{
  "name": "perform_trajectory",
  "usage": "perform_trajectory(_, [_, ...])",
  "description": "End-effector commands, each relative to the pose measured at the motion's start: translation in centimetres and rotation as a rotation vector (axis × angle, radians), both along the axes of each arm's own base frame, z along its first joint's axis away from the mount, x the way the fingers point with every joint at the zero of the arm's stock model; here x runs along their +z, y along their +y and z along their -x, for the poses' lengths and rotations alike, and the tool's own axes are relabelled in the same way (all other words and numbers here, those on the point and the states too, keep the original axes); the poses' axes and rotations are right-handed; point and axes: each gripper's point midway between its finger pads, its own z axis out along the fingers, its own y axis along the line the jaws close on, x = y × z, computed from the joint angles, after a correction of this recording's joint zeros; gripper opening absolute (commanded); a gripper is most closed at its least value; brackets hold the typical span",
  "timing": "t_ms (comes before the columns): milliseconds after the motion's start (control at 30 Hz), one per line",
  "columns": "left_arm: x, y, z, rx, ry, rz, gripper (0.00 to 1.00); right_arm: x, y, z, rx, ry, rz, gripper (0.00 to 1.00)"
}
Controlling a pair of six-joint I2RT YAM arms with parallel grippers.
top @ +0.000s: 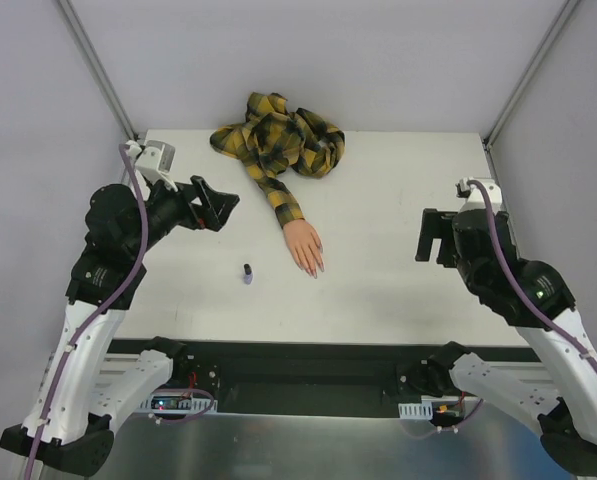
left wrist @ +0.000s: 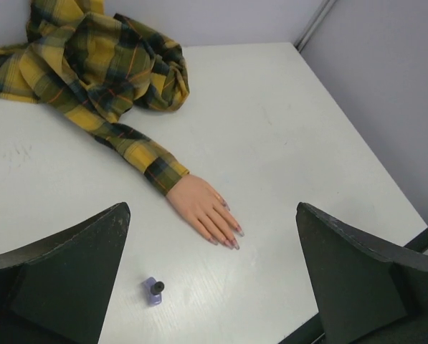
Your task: Paint the nails
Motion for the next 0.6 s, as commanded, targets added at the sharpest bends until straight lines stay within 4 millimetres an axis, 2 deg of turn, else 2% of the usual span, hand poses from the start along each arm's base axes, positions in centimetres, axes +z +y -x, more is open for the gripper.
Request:
perform_trajectory(0, [-3.3, 0.2, -1.3, 0.021, 0.064, -0.054, 0.99, -0.4, -0.7, -1.4, -0.133, 0.002, 0.012, 0.96])
perform_trajectory(100, [-4.8, 0.2, -2.8, 0.042, 0.123, -0.064, 0.99, -0.9, 1.4, -2.5, -0.068, 0.008, -0.029, 0.96])
perform_trajectory(133, [-5.2, 0.2, -3.1, 0.048, 0.140, -0.069, 0.99, -2.0, 3.3, -3.1, -0.005, 0.020, -0.072, 0.96])
perform_trajectory(267, [-7.0, 2.3, -4.8, 0.195, 0.226, -0.060, 0.99, -4.1, 7.7, -4.7, 0.029, 0.104, -0.216, 0.96])
perform_trajectory(333, [-7.2, 5.1, -5.5, 0.352, 0.263, -0.005, 0.99, -6.2, 9.8, -5.4, 0.019, 0.179, -0.173, 0.96])
perform_trajectory(367, [-7.5, 6.3, -5.5, 0.416, 0.277, 0.005, 0.99, -5.4, 10.9, -5.9, -0.005, 0.163, -0.196, 0.96])
perform_trajectory(400, [-7.2, 8.4, -5.4, 0.533, 0.271, 0.034, 0.99, -5.6, 11.8, -6.2, -0.013, 0.167, -0.179, 0.96])
perform_trajectory(433, [-7.2, 9.3, -5.2, 0.582, 0.267, 0.037, 0.99, -7.1, 13.9, -6.6, -0.010, 0.188, -0.114, 0.96])
perform_trajectory(467, [-7.3, 10.0, -5.0, 0.620, 0.258, 0.033, 0.99, -7.4, 15.1, -6.8, -0.019, 0.195, -0.112, 0.96])
perform_trajectory(500, [-7.4, 10.6, -4.8, 0.648, 0.253, 0.025, 0.99, -6.6, 17.0, -7.5, -0.041, 0.186, -0.160, 0.96])
perform_trajectory(533, [-7.6, 11.7, -4.6, 0.709, 0.250, 0.006, 0.99, -8.6, 19.2, -7.4, -0.038, 0.221, -0.097, 0.96])
perform_trajectory(567, [-8.0, 12.2, -4.6, 0.739, 0.257, -0.004, 0.99, -9.3, 20.8, -7.6, -0.033, 0.231, -0.084, 0.96])
